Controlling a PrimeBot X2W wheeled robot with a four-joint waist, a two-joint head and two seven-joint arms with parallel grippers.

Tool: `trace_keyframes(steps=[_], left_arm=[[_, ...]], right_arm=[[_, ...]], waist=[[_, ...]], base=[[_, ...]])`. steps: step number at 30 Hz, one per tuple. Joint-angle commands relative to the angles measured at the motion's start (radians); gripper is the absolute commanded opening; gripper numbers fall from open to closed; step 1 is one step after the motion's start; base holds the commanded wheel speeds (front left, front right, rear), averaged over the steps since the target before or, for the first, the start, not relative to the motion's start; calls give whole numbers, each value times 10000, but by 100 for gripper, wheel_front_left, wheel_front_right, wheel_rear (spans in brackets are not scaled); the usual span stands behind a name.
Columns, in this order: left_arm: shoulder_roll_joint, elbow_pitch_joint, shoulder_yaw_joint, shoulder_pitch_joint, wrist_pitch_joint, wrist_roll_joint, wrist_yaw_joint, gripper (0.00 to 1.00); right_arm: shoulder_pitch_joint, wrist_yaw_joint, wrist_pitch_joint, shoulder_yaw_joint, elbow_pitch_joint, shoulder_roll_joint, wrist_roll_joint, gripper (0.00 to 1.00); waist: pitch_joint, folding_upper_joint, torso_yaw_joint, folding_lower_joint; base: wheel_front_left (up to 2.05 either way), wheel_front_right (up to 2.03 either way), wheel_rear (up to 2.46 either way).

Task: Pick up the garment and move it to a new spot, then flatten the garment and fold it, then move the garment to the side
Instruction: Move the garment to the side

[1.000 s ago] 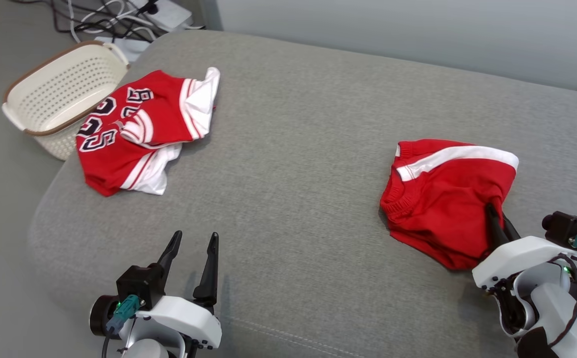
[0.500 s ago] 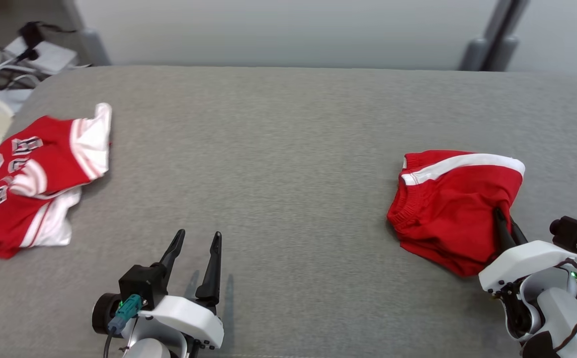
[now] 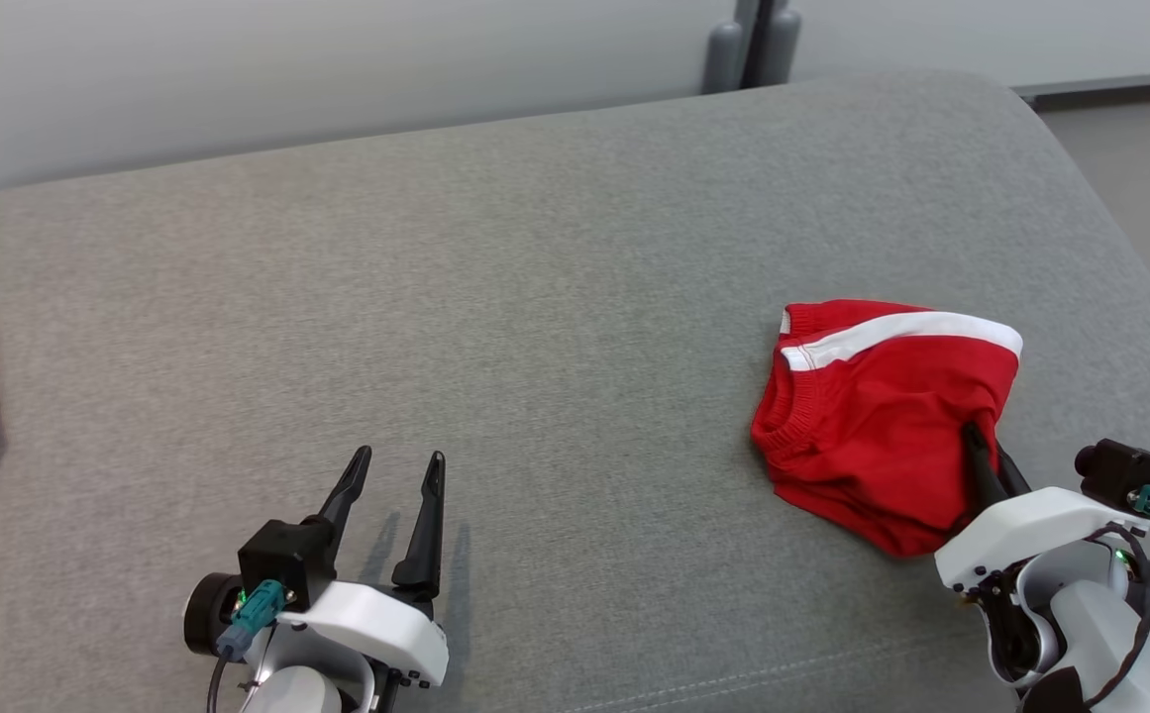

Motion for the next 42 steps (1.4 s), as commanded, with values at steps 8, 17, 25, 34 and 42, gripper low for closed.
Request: trace_keyframes(steps=[8,17,25,34,42], left_arm=[[89,-339,409,-566,-59,327,-119,100],[89,-304,427,-798,-59,560,-241,100],[89,-277,290,-1151,-59,785,-370,100],[89,-268,398,-1272,-59,932,-470,100],[89,-279,243,-1287,-59,866,-466,100]], right_arm=[[-142,44,-63,174,-403,144,5,0],[-216,44,-63,76,-536,196,-69,0],[-829,44,-63,2,-591,-26,-607,0],[-2627,44,-63,283,-429,-889,-1271,0],[-3889,44,-63,649,-296,-1243,-1410,0]], waist=[[495,-1,-927,0],[892,-1,-1309,0],[1453,-1,-940,0],[1787,-1,-200,0],[1827,-1,368,0]], base=[[0,0,0],[0,0,0],[0,0,0],[0,0,0],[0,0,0]])
